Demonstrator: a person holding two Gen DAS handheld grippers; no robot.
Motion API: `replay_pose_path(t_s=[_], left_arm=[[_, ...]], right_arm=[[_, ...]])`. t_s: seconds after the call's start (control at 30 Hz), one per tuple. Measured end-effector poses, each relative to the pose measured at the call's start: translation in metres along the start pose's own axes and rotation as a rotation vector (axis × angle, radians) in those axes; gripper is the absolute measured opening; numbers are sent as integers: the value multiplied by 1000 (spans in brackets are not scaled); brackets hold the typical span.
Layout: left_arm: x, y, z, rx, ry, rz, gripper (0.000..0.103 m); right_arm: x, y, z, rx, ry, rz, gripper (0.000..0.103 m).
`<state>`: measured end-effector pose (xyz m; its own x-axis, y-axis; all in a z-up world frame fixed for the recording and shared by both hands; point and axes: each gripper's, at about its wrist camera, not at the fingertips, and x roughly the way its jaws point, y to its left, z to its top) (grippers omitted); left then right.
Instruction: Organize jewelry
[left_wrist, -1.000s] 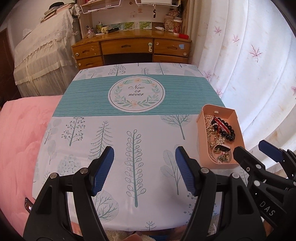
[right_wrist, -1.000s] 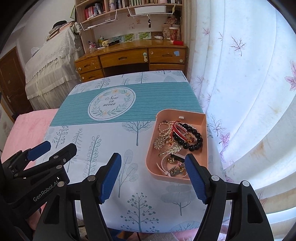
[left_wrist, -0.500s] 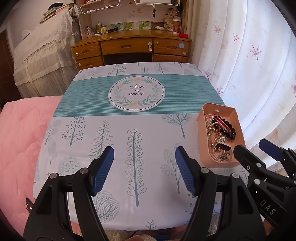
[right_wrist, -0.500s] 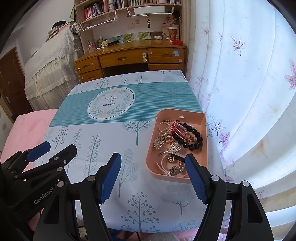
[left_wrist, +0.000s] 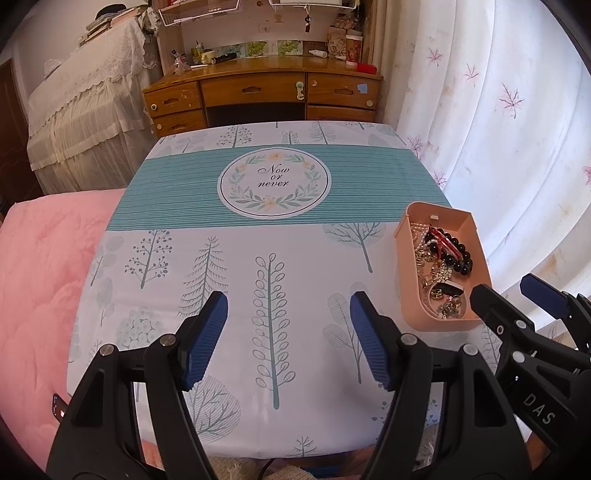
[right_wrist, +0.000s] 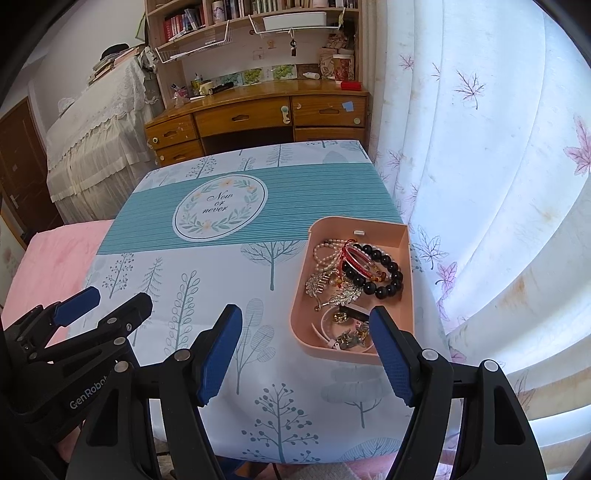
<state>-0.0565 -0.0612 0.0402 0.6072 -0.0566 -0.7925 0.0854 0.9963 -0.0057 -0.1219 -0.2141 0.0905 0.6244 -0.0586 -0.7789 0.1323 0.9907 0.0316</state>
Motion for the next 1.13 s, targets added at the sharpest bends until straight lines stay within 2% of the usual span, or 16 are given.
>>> replay_pose_path(t_s=[1.13], left_arm=[[-2,12,0,-10,13,4,67]], right_arm=[[-1,1,-1,2,-1,-4,72]])
